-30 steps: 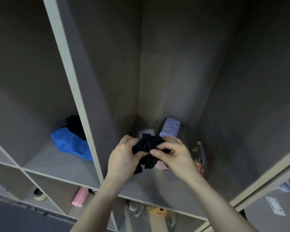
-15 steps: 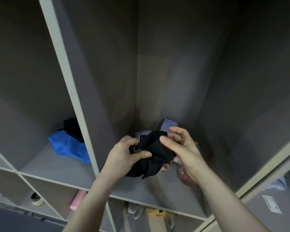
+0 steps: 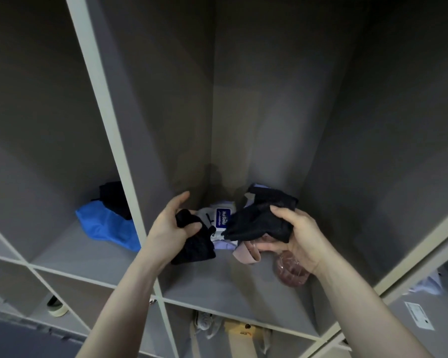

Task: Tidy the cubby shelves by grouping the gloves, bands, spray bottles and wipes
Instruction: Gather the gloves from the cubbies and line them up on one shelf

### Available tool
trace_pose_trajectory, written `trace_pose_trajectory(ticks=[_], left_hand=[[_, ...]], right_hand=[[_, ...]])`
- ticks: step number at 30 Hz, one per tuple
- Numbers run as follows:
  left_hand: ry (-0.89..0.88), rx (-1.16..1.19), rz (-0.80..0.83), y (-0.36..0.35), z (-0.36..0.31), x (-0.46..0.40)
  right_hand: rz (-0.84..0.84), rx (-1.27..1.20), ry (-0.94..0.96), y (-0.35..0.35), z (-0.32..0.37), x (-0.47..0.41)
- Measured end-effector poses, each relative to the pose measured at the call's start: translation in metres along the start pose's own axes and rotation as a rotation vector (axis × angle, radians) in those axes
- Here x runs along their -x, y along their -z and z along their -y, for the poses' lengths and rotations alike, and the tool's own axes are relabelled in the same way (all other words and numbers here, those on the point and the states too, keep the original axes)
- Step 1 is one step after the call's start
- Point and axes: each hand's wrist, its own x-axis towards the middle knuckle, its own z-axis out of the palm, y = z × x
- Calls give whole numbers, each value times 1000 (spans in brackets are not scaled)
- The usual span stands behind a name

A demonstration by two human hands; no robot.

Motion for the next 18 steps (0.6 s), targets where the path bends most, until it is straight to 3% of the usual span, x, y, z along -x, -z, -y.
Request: trace_pose_trajectory(ticks=[10,13,18], left_hand=[[-247,-152,-185,-19,-26,7],[-319,-196,-116,-29,-33,8],[-289,-247,23,-39,-32,11]], right_hand=[[142,18,-47,-6,-5,8],[183,20,-56,-9,-9,10],[218,117,-32,-15,-12,15]])
